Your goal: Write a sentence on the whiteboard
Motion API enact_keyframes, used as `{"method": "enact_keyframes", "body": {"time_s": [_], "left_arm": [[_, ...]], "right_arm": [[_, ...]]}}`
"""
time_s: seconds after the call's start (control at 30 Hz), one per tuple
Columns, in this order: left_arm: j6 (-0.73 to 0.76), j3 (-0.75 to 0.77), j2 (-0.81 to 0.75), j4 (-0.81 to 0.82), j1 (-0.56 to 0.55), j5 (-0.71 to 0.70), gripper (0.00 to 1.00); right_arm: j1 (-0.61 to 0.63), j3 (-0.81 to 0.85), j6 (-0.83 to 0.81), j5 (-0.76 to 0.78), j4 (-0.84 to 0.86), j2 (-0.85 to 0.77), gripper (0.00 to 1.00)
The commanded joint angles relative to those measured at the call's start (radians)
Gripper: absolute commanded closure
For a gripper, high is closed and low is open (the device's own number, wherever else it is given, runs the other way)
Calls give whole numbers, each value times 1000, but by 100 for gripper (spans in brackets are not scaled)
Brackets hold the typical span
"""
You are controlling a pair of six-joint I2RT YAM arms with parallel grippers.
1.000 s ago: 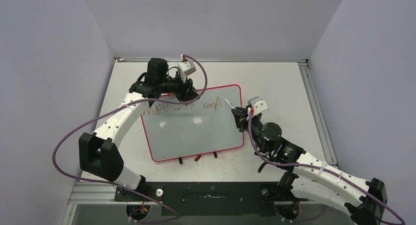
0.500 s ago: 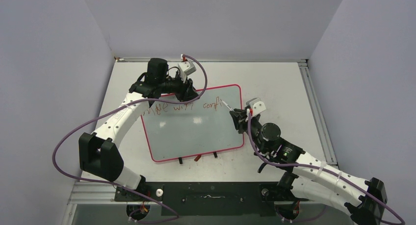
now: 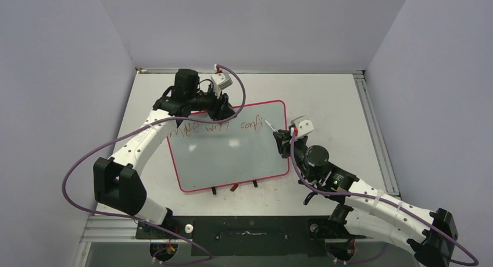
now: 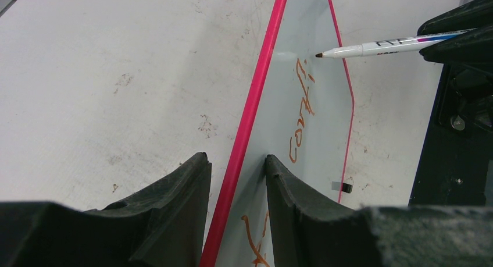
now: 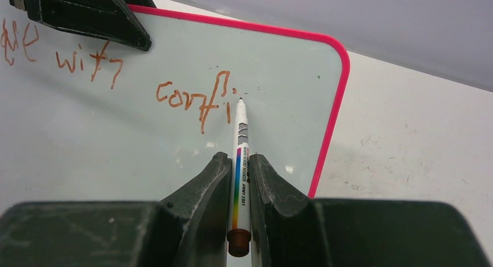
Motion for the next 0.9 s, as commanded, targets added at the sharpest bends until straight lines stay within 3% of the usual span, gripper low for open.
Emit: {"method": "enact_keyframes", "body": {"time_s": [0.0,0.87], "left_arm": [[-5,-8,-5,-34,0,41,100],[-3,-10,0,-33,1,44,100]], "right_arm": [[-4,-19,21,26,-1,-17,95],[-2,-20,-15,-5,51,32,95]]}}
